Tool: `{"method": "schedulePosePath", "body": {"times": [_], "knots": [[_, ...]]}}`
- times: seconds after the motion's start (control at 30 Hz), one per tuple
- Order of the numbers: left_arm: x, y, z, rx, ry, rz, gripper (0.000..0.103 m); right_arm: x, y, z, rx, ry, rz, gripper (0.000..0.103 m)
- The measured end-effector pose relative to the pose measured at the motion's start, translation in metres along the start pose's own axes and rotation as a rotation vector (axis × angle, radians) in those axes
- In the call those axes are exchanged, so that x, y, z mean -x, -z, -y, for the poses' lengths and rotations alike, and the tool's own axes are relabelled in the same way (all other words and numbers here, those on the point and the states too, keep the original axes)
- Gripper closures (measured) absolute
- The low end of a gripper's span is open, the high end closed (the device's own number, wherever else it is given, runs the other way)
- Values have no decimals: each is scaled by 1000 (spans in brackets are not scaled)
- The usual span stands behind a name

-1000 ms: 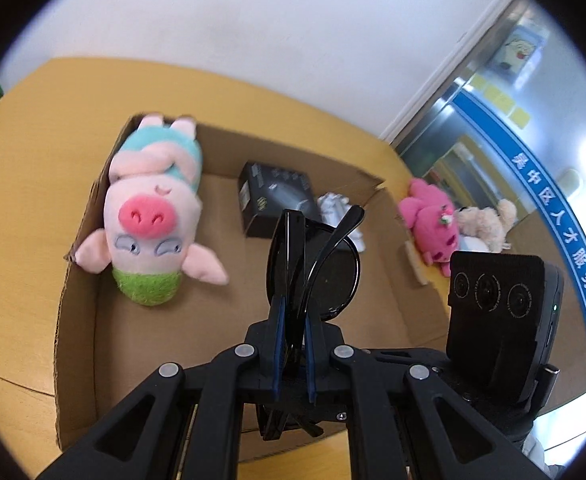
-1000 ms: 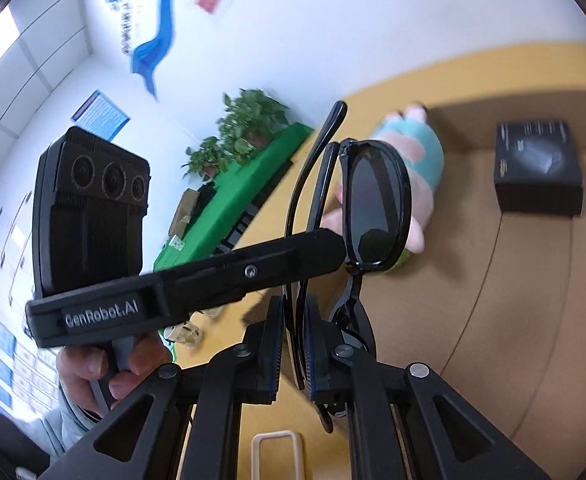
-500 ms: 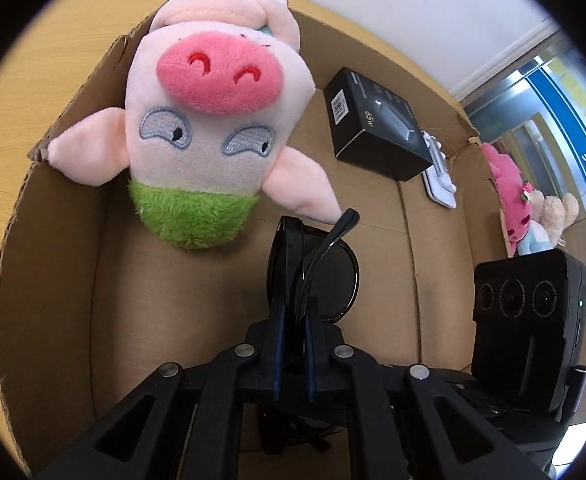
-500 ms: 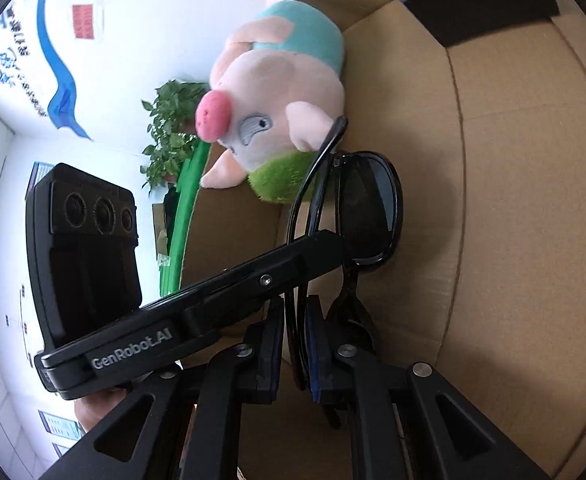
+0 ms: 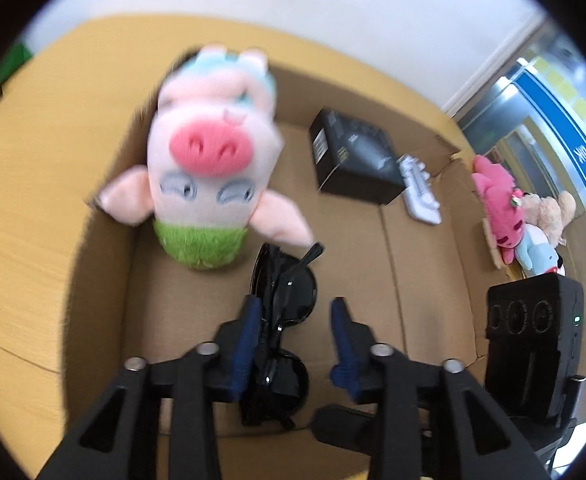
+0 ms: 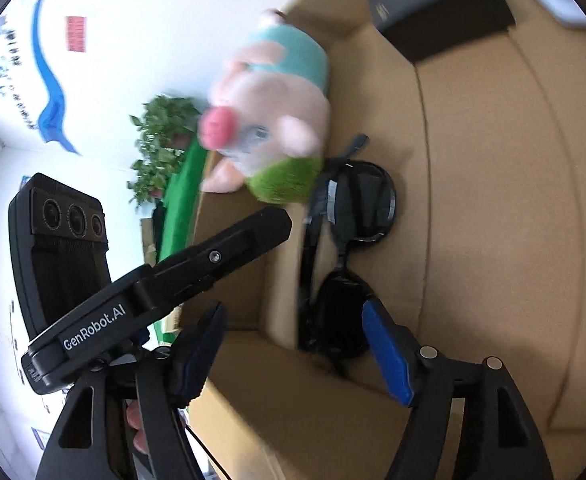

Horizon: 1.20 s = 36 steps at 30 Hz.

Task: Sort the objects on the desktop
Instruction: 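Lower the sunglasses into the box and open the left tool, then grasp the clear phone case rim with the left tool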

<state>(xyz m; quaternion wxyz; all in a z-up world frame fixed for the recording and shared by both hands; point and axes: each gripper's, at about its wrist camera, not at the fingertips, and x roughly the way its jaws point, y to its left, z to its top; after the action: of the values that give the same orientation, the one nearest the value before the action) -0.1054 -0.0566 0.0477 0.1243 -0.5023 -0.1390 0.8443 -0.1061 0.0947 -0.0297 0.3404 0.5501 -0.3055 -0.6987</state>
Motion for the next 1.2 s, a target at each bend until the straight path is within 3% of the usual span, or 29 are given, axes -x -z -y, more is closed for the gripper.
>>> {"method": "schedulePosePath", "body": {"times": [0.07, 0.17, 0.23, 0.4, 0.5, 0.53, 0.67, 0.8, 0.83, 0.9, 1.0, 1.13, 1.2], "knots": [[15, 4, 9, -34, -24, 45, 60, 16, 7, -15, 67, 19, 41, 30], [40, 16, 19, -73, -42, 113, 60, 48, 24, -37, 175, 84, 119, 11], [59, 26, 27, -101, -56, 177, 59, 68, 28, -50, 253, 142, 173, 9], [110, 60, 46, -197, -107, 365, 37, 126, 68, -72, 389, 351, 305, 4], [130, 88, 53, -249, -117, 457, 23, 150, 98, -89, 485, 409, 398, 0], [133, 95, 53, -255, -120, 466, 23, 156, 106, -91, 512, 417, 408, 0], [127, 123, 42, -246, -120, 392, 23, 150, 136, -79, 568, 432, 352, 0], [105, 153, 16, -201, -143, 284, 24, 127, 172, -53, 567, 440, 226, 3], [99, 158, 7, -182, -153, 255, 24, 116, 184, -47, 576, 444, 183, 6], [87, 171, -6, -158, -160, 201, 25, 96, 201, -36, 576, 449, 119, 23], [71, 185, -21, -134, -164, 127, 26, 70, 218, -22, 550, 459, 49, 35], [52, 196, -28, -152, -179, 55, 44, 59, 225, -15, 561, 495, 43, 45], [42, 201, -31, -141, -191, 17, 59, 61, 223, -12, 558, 501, 47, 49]]}}
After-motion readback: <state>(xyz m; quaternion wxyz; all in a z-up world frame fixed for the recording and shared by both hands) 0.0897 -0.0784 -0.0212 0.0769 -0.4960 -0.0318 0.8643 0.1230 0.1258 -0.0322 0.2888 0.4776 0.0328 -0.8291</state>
